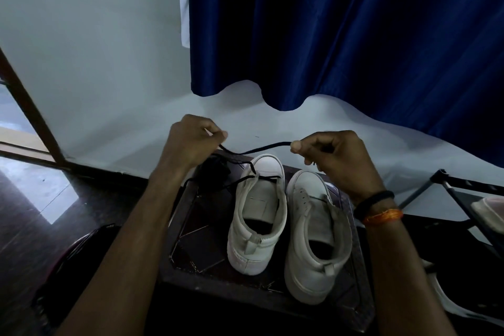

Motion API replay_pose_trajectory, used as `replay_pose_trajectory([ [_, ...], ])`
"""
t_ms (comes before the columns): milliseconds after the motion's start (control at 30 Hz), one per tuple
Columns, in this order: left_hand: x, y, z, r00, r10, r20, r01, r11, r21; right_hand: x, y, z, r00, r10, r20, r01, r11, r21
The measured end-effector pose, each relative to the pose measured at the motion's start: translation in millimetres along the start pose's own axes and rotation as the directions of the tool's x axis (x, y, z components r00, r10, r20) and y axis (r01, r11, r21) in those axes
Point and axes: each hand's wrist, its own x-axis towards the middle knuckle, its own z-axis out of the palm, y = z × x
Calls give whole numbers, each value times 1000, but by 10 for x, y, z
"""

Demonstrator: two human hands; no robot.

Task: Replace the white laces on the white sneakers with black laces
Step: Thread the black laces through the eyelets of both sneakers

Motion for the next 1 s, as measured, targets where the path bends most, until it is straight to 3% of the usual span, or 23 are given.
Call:
replay_pose_trajectory([
  [67,-22,33,71,986,154,-59,-145,980,136,18,-7,49,999,-21,46,24,997,-70],
  [133,-42,129,126,951,306,-45,-300,948,104,22,-15,98,995,-40,92,50,993,-111],
  [267,-152,368,216,855,409,319,-356,910,-212,-2,-61,192,992,-80,96,87,994,-70],
  [333,-196,401,282,802,440,404,-375,897,-234,-11,-87,229,993,-87,77,88,996,-9],
  [633,-230,392,361,832,497,246,-477,868,-137,-3,-84,244,997,-4,79,-7,990,140],
  [867,-179,360,339,901,414,129,-391,905,-168,16,13,215,994,-41,101,48,996,-72],
  [1000,-160,353,331,902,405,149,-369,904,-217,23,7,245,998,5,67,-10,998,67],
])
